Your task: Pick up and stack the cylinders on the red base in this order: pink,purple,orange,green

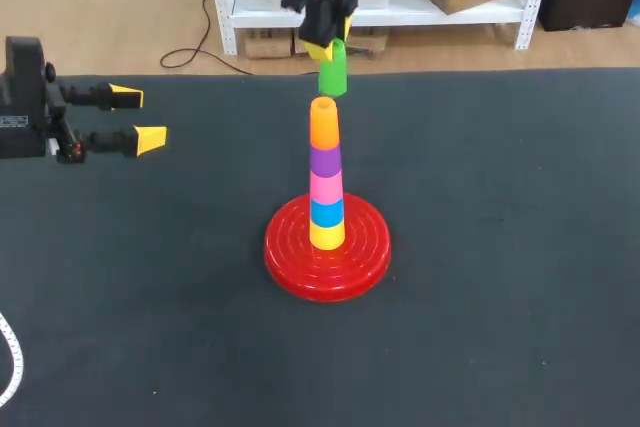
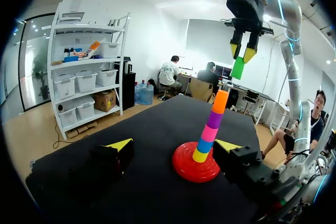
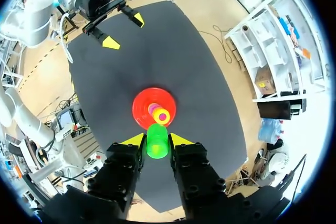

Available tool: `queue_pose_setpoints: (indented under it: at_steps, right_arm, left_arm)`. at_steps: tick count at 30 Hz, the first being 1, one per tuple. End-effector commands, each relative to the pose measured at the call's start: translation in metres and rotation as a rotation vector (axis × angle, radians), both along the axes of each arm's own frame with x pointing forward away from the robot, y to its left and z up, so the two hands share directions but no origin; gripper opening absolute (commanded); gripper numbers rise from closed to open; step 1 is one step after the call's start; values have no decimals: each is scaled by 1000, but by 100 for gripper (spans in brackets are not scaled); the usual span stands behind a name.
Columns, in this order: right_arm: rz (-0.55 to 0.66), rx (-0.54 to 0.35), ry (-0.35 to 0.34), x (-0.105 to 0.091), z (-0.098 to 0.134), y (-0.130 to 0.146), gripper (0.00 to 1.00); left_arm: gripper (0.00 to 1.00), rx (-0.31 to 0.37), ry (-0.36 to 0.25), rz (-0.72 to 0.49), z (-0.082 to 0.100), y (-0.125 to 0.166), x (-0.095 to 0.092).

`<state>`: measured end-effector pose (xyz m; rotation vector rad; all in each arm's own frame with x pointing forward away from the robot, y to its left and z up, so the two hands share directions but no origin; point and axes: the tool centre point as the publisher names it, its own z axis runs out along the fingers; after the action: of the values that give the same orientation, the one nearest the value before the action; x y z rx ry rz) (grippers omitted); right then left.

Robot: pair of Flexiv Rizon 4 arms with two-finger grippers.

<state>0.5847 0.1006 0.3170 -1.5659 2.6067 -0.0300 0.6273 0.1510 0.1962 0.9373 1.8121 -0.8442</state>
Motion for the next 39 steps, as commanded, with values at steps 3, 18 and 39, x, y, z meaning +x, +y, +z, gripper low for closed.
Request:
queue_pose_setpoints:
  at_steps: [3,18,39]
  right_arm:
    - [1,-17,2,0,-8,5,0]
    - [-26,-36,8,11,-24,11,0]
    - [-41,-46,17,13,-33,9,0]
  left_arm:
    - [100,-5,-7,3,-2,0,0]
    - [100,-5,-7,3,-2,0,0]
    - [100,-5,-7,3,-2,0,0]
